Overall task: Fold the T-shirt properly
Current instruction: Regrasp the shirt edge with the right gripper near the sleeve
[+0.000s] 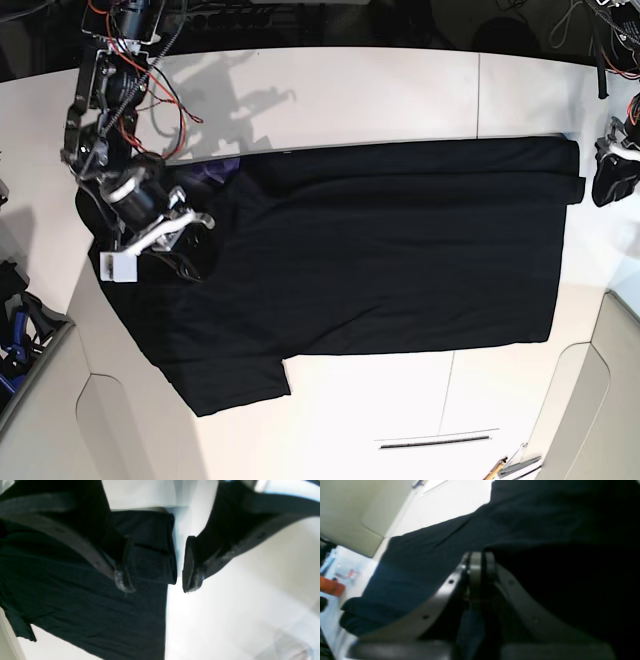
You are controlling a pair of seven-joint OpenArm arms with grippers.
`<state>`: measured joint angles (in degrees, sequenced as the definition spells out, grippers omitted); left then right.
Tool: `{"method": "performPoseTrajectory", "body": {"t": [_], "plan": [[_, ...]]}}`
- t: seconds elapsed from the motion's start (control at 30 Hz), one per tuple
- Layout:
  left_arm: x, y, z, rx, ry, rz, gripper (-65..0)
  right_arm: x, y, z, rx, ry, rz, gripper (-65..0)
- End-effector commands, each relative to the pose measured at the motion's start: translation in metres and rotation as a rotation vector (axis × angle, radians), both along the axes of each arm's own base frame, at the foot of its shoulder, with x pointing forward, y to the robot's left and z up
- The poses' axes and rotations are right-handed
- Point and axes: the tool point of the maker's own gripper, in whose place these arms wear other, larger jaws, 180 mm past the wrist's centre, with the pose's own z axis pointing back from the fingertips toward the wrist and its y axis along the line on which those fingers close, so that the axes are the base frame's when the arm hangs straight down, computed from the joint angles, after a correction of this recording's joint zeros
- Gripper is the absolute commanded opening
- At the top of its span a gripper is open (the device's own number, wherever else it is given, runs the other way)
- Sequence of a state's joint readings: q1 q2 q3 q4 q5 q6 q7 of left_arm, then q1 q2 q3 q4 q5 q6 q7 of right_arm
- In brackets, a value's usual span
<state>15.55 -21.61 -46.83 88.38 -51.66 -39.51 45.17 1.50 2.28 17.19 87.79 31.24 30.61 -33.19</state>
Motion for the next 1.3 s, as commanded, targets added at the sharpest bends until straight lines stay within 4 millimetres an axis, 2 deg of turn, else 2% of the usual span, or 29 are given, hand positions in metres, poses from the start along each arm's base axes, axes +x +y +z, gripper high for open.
{"method": "performPoseTrajectory", "body": {"t": [0.0, 0.07, 0.13, 0.27, 0.37, 0.4, 0.43, 0.47, 0.53, 0.6, 0.77, 0.9, 1.1, 1.27], "plan": [[0.006, 0.004, 0.016, 0.018, -0.051, -0.007, -32.3, 0.015, 0.002, 0.025, 0.003, -0.087, 0.008, -58.5], [0.006, 0.004, 0.016, 0.018, -0.05, -0.007, -32.3, 0.02, 0.007, 0.029, -0.016, -0.1, 0.024, -43.1], [0.006, 0.004, 0.016, 0.018, -0.049, -0.007, -32.3, 0.022, 0.006, 0.032, -0.02, -0.106, 0.024, -34.2], [0.006, 0.004, 0.017, 0.015, -0.054, -0.008, -32.3, 0.022, -0.006, 0.031, -0.03, -0.101, -0.001, -33.3], [0.008, 0.002, 0.02, -0.01, -0.075, -0.01, -32.8, 0.019, -0.022, 0.026, -0.042, -0.066, -0.033, -33.4], [0.008, 0.001, 0.02, -0.014, -0.072, -0.013, -35.8, 0.017, -0.029, 0.023, -0.048, -0.047, -0.044, -34.8], [0.008, -0.002, 0.018, -0.016, -0.067, -0.02, -41.4, 0.015, -0.035, 0.02, -0.054, -0.024, -0.053, -39.2], [0.009, -0.005, 0.017, -0.019, -0.063, -0.029, -47.9, 0.012, -0.042, 0.018, -0.052, -0.004, -0.064, -46.9], [0.012, -0.016, 0.01, -0.023, -0.043, -0.063, -56.7, 0.009, -0.058, 0.019, -0.03, 0.005, -0.096, -65.0], [0.016, -0.031, -0.001, -0.015, -0.005, -0.112, -64.7, 0.008, -0.075, 0.022, -0.028, -0.004, -0.134, -65.0], [0.034, -0.063, -0.026, 0.111, 0.072, -0.238, -65.0, 0.006, -0.104, 0.019, -0.132, 0.011, -0.171, -65.0], [0.037, -0.07, -0.047, 0.258, 0.155, -0.282, -65.0, -0.009, -0.113, -0.003, -0.261, 0.067, -0.154, -65.0], [0.023, -0.074, -0.081, 0.336, 0.31, -0.249, -65.0, -0.049, -0.119, -0.044, -0.388, 0.187, -0.098, -65.0], [-0.008, -0.071, -0.099, 0.324, 0.387, -0.248, -65.0, -0.087, -0.137, -0.068, -0.452, 0.288, -0.077, -65.0]]}}
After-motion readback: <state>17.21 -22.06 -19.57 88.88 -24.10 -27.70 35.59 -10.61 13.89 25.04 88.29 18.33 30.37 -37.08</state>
